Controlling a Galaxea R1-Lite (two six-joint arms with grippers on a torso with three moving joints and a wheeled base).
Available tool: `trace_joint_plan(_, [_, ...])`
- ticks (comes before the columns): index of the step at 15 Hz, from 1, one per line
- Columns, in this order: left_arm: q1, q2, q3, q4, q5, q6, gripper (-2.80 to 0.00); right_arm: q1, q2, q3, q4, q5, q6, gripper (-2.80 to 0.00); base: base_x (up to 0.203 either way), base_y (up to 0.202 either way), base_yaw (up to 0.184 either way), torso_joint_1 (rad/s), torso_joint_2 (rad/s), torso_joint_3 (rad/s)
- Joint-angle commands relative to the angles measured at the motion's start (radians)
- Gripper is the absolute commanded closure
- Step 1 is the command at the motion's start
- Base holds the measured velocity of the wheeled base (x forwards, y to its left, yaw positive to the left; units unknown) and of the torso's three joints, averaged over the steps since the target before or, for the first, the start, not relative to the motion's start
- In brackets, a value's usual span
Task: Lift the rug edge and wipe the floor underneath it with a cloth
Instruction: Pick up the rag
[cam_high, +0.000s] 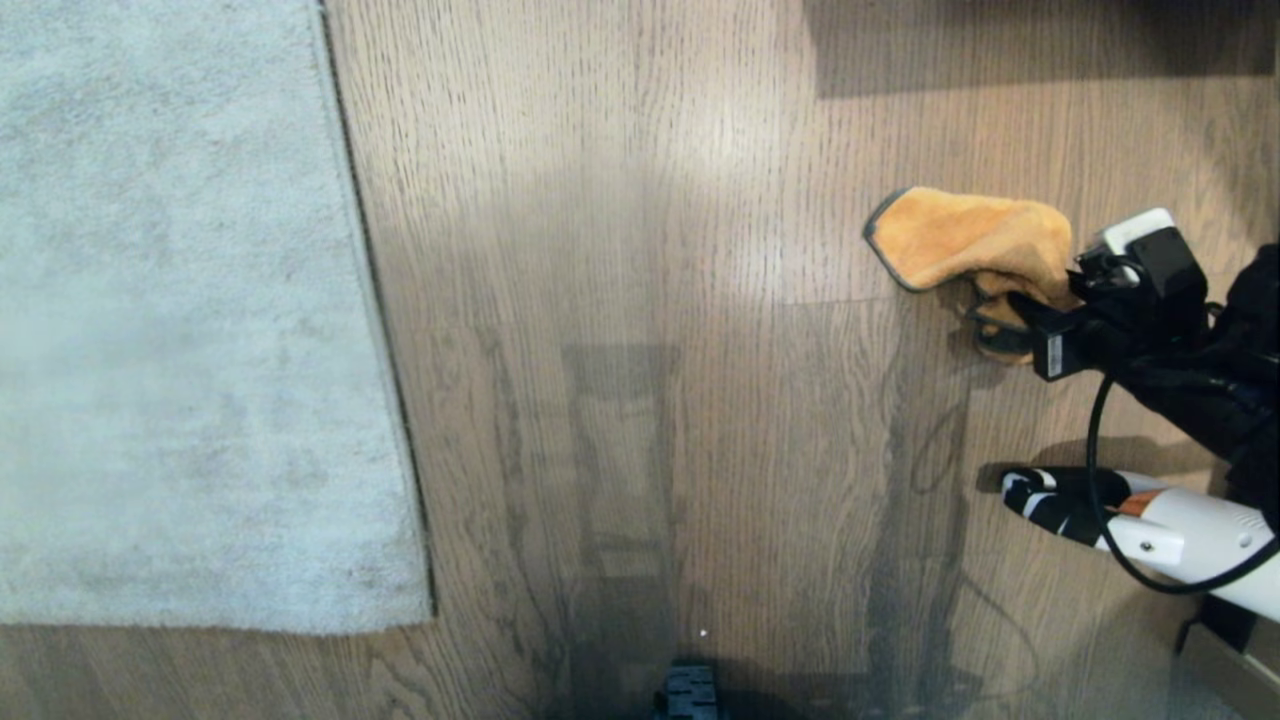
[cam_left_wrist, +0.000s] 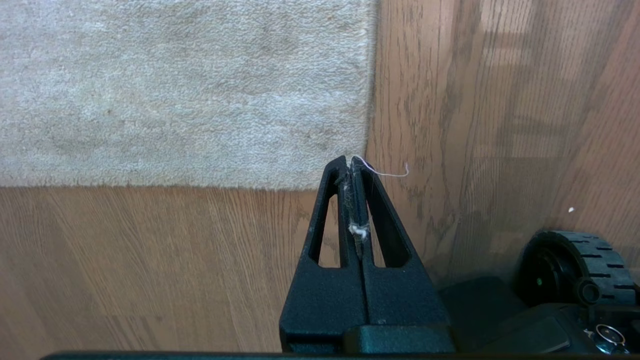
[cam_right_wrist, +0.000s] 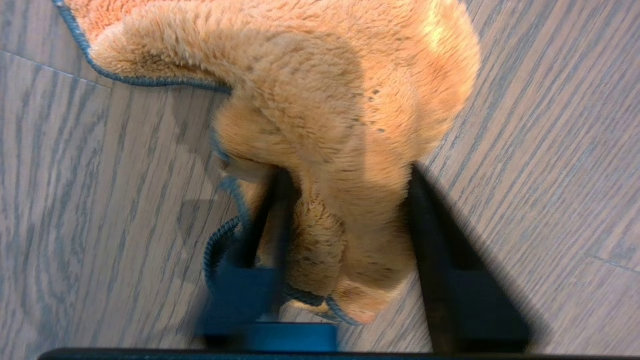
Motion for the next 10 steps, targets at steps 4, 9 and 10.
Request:
trace_joint_plan(4, [0.0, 0.0, 0.0, 0.0, 0.001, -0.001, 0.0, 0.001, -0.087, 0.068, 0.001, 0.001, -0.003, 0.0, 0.0, 0.0, 0.0, 0.0, 0.0, 0.0])
trace_joint_plan(9, [0.0, 0.0, 0.0, 0.0, 0.0, -0.001, 0.0, 0.001, -0.208, 0.15, 0.011, 0.001, -0.004, 0.0, 0.0, 0.0, 0.0, 0.0, 0.0, 0.0])
trace_joint_plan(10, [0.0, 0.0, 0.0, -0.001, 0.0, -0.002, 0.0, 0.001, -0.239, 0.174, 0.012, 0.001, -0.004, 0.0, 0.0, 0.0, 0.0, 0.0, 0.0, 0.0])
